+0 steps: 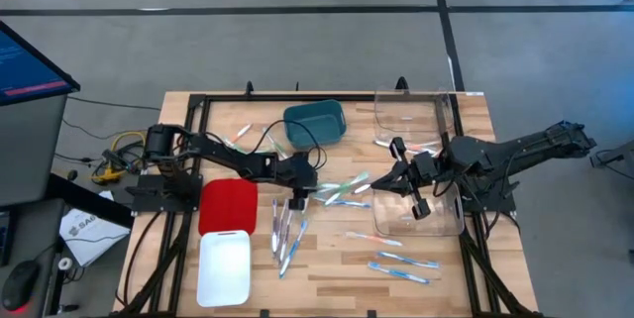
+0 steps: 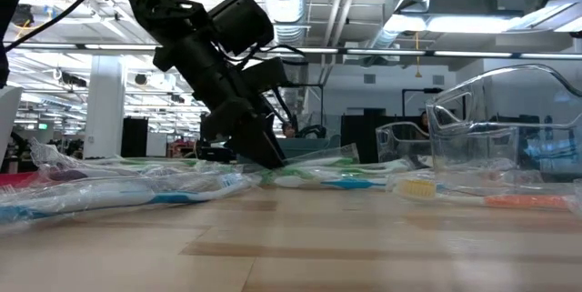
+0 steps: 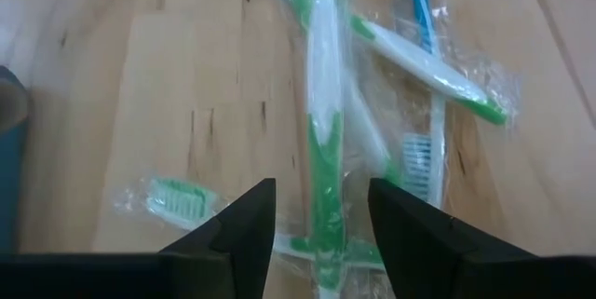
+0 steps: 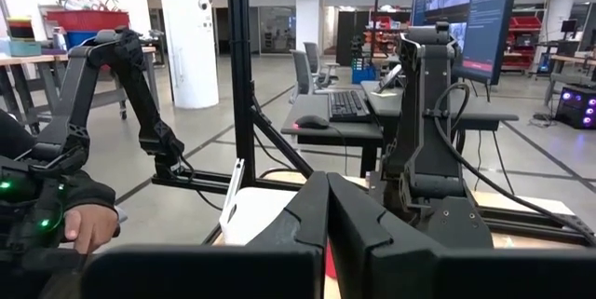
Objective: Pick & Place Toothbrushes
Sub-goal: Put the green toothbrush into the white bin
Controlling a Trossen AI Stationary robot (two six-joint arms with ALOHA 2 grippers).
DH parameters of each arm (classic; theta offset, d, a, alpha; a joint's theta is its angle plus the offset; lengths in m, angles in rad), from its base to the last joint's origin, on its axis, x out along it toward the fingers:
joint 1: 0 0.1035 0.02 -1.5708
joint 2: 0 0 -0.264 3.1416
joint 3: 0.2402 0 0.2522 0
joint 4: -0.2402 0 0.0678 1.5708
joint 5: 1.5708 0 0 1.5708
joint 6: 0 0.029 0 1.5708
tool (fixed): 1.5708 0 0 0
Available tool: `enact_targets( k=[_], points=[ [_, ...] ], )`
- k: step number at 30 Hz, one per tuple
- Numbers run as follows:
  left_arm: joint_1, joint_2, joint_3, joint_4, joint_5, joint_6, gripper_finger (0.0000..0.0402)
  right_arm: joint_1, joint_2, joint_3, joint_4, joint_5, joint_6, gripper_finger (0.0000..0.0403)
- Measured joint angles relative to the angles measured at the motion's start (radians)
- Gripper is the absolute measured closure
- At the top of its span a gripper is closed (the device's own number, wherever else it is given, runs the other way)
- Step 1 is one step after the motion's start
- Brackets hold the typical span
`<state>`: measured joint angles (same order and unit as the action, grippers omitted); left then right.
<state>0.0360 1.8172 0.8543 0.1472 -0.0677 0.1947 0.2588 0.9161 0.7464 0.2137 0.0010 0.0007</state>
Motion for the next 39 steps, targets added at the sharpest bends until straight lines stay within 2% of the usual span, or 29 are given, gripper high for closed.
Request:
enact_targets(
  k=[21, 39],
  points=[
    [-0.001, 0.001, 0.0, 0.006, 0.024, -0.02, 0.0308, 0.0, 0.0, 0.0, -0.006, 0.0, -0.008, 0.0403],
    [-0.001, 0.001, 0.0, 0.006, 0.024, -0.017, 0.0309, -0.029, 0.0, 0.0, -0.017, 0.0, 0.003, 0.0403]
  ],
)
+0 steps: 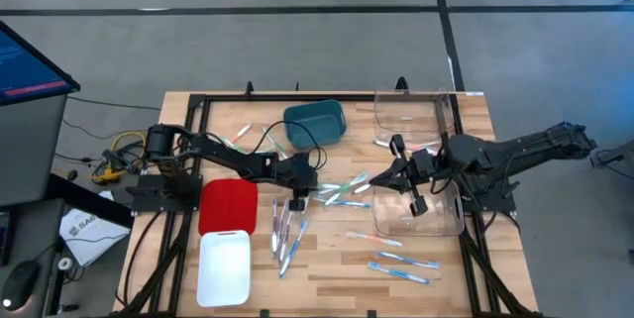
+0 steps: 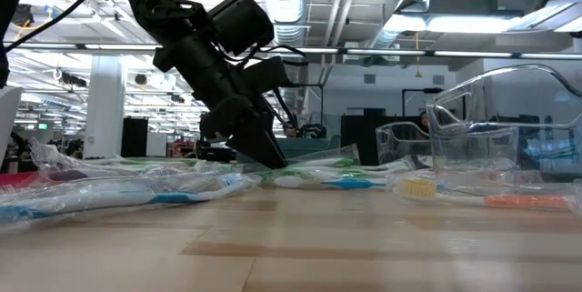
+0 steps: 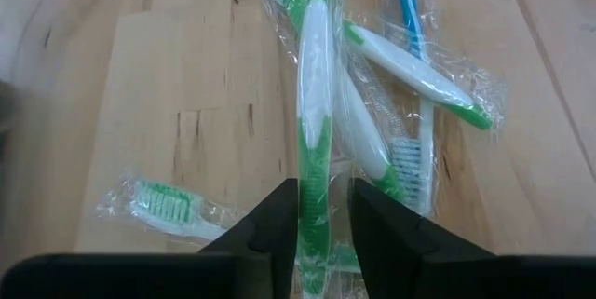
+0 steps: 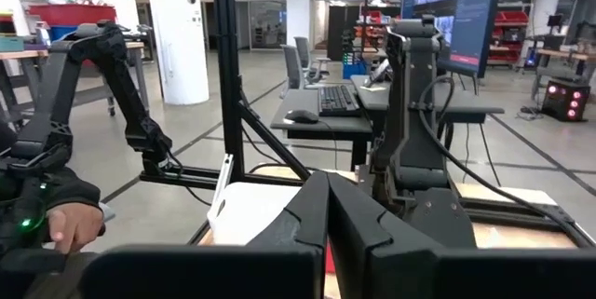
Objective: Pick & Place Toothbrushes
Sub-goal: Put the green toothbrush into the white bin
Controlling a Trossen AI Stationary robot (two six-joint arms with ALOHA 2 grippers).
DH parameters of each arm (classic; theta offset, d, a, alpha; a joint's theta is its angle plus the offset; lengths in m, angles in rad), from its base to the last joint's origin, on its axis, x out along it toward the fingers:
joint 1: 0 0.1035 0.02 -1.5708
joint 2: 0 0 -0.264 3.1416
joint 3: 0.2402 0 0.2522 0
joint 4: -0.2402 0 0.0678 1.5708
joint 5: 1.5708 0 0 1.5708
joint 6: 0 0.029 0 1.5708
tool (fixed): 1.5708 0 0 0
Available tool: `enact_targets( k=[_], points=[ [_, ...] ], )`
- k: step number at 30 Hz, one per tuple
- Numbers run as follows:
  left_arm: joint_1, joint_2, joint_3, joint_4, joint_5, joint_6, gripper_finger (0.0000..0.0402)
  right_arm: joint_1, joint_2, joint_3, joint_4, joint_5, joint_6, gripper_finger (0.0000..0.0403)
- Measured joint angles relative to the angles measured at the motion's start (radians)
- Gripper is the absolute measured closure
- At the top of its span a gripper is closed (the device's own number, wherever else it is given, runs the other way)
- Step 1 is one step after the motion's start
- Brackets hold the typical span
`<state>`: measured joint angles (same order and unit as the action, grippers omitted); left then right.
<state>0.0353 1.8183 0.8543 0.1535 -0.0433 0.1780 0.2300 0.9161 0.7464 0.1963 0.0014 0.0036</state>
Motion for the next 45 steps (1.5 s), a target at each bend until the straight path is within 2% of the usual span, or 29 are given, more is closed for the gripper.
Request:
enact_targets(
  k=[9, 18, 25, 31, 37, 45],
  points=[
    [0.0, 0.002, 0.0, 0.0, 0.0, 0.003, 0.0308, -0.018, 0.0, 0.0, -0.01, 0.0, 0.023, 0.0403],
    [0.012, 0.055, 0.005, 0.024, 0.006, 0.003, 0.0308, -0.018, 0.0, 0.0, -0.011, 0.0, 0.023, 0.0403],
    [0.016, 0.042, 0.003, 0.017, 0.002, 0.0, 0.0312, -0.018, 0.0, 0.0, -0.014, 0.0, 0.023, 0.0403],
    [0.016, 0.024, 0.002, 0.029, -0.01, -0.022, 0.0334, -0.018, 0.0, 0.0, -0.02, 0.0, 0.023, 0.0403],
    [0.016, 0.024, 0.002, 0.026, -0.012, -0.026, 0.0388, -0.018, 0.0, 0.0, -0.02, 0.0, 0.023, 0.0403],
    [0.016, -0.029, 0.002, 0.015, -0.088, -0.055, 0.0382, -0.018, 0.0, 0.0, -0.021, 0.0, 0.023, 0.0403]
  ],
)
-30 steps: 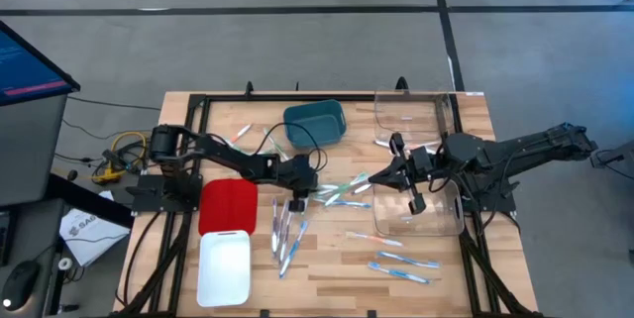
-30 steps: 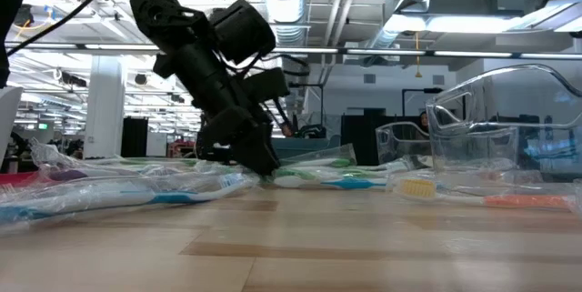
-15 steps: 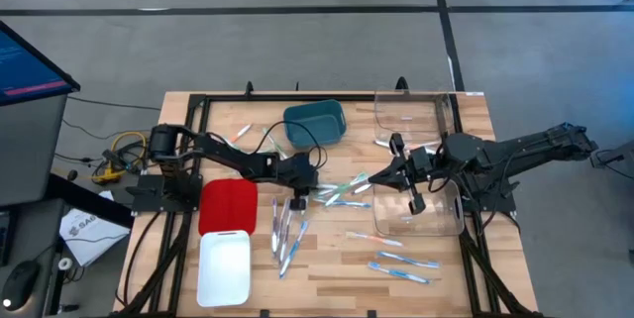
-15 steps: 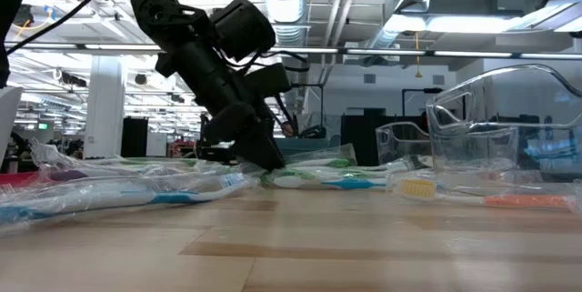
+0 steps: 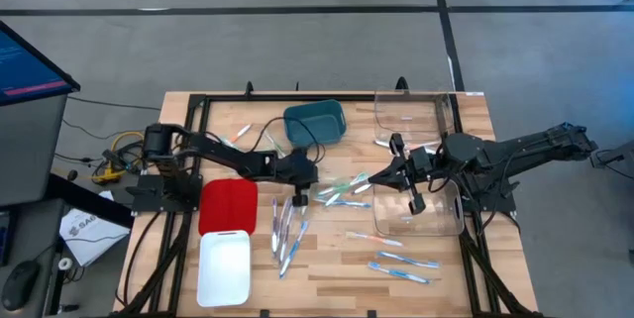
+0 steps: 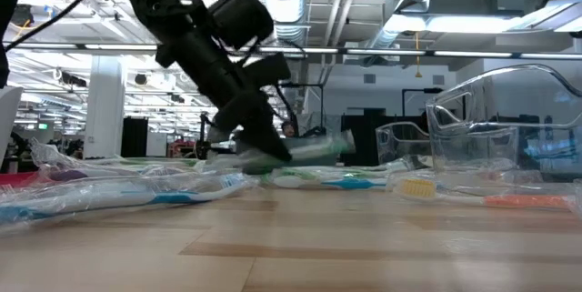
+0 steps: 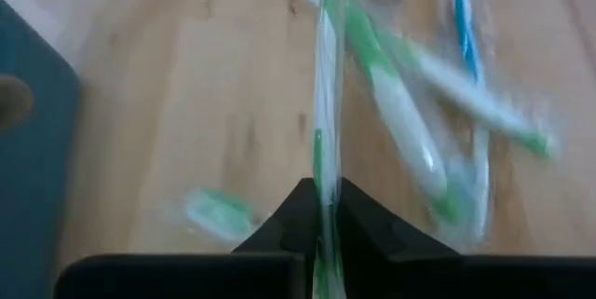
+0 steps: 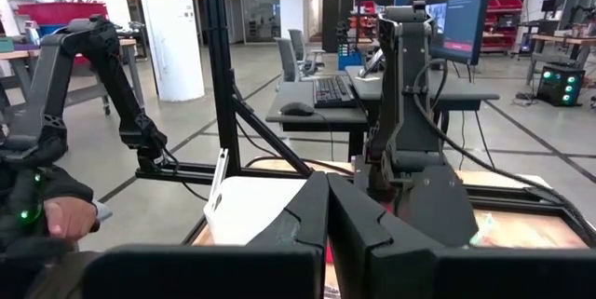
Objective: Pick & Place Toothbrushes
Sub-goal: Put the green toothbrush into the white bin
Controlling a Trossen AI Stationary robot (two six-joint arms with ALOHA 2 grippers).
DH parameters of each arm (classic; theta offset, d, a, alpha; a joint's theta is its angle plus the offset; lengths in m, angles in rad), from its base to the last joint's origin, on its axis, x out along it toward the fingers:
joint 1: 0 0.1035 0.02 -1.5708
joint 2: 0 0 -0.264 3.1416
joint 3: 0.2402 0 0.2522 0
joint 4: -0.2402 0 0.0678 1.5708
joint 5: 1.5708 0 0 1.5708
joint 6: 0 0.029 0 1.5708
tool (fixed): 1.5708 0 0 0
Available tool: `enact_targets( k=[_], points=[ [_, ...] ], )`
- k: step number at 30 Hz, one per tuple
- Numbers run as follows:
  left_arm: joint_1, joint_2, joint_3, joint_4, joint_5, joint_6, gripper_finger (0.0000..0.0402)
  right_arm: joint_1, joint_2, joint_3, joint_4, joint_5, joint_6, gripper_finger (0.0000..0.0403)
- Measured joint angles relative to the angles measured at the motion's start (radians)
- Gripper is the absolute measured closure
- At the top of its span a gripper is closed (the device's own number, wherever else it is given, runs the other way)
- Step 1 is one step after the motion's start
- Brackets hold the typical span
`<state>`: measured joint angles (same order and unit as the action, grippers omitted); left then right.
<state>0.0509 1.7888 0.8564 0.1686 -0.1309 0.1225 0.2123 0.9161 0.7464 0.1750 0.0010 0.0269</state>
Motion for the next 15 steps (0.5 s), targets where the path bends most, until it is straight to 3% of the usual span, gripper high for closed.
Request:
enact_targets(
  k=[9, 15],
  points=[
    [-0.001, -0.289, 0.001, -0.127, -0.079, -0.155, 0.0386, -0.001, 0.0, 0.0, -0.007, 0.0, 0.0, 0.0403],
    [-0.036, -0.519, 0.001, -0.317, -0.131, -0.429, 0.0391, -0.009, 0.0, 0.0, -0.014, 0.0, -0.008, 0.0403]
  ],
)
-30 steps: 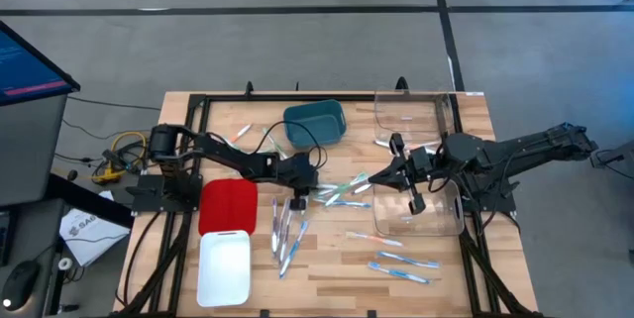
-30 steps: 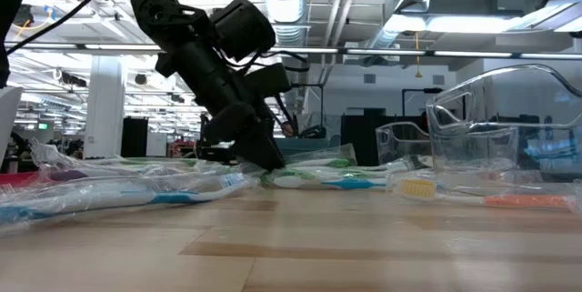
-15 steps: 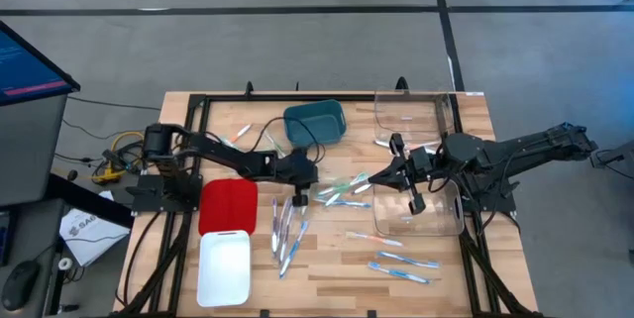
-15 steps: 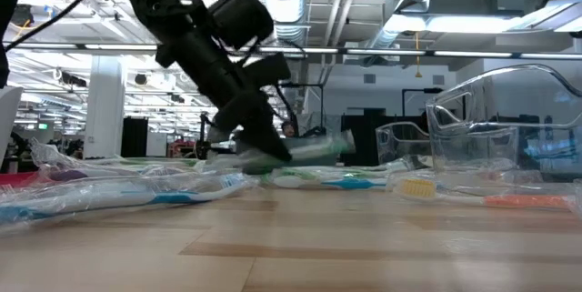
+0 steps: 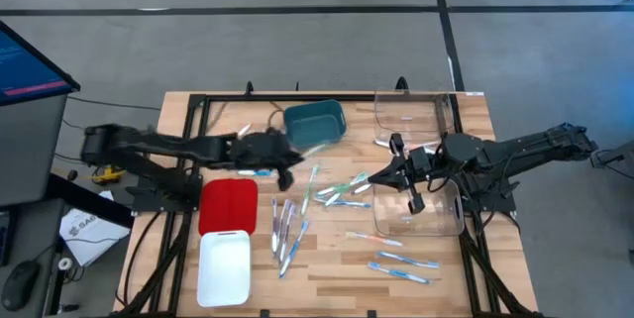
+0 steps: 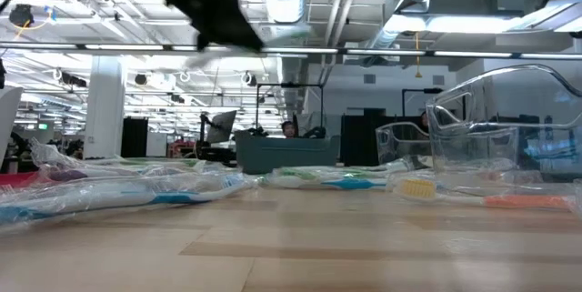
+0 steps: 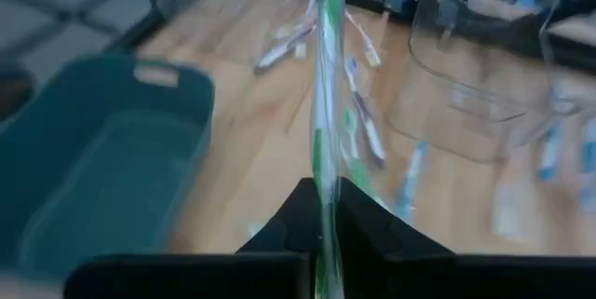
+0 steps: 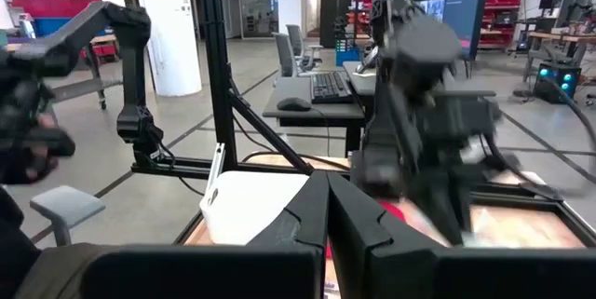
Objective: Pick & Place Toothbrushes
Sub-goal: Put the green toothbrush into the white bin
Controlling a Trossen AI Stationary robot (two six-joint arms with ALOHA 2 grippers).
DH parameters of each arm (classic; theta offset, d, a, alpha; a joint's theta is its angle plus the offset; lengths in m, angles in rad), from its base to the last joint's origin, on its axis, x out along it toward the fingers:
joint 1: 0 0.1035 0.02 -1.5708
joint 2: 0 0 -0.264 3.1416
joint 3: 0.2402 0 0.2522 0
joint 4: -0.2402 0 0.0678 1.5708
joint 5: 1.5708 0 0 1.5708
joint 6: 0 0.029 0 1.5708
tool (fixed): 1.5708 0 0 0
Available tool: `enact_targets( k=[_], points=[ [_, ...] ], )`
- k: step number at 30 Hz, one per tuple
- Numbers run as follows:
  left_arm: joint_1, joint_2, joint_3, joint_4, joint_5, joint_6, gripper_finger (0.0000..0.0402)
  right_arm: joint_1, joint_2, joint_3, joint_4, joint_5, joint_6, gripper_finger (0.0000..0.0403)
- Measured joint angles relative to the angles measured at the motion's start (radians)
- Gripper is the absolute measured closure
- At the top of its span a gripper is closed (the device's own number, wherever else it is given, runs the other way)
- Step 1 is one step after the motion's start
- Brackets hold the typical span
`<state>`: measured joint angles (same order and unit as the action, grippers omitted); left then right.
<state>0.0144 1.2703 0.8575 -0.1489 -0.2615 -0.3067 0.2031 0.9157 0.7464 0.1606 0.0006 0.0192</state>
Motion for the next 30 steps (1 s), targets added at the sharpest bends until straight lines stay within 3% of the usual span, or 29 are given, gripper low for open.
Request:
enact_targets(
  k=[6, 18, 30],
  points=[
    [-0.113, -0.125, -0.001, -0.149, -0.057, -0.284, 0.0391, -0.044, 0.0, 0.0, 0.0, 0.0, -0.003, 0.0403],
    [-0.424, -0.123, -0.001, -0.241, -0.136, -0.799, 0.0391, -0.229, 0.0, 0.0, 0.095, 0.0, -0.111, 0.0403],
    [-0.783, -0.115, -0.001, -0.29, -0.42, -1.254, 0.0391, -0.415, 0.135, 0.001, 0.369, 0.0, -0.142, 0.0403]
  ],
)
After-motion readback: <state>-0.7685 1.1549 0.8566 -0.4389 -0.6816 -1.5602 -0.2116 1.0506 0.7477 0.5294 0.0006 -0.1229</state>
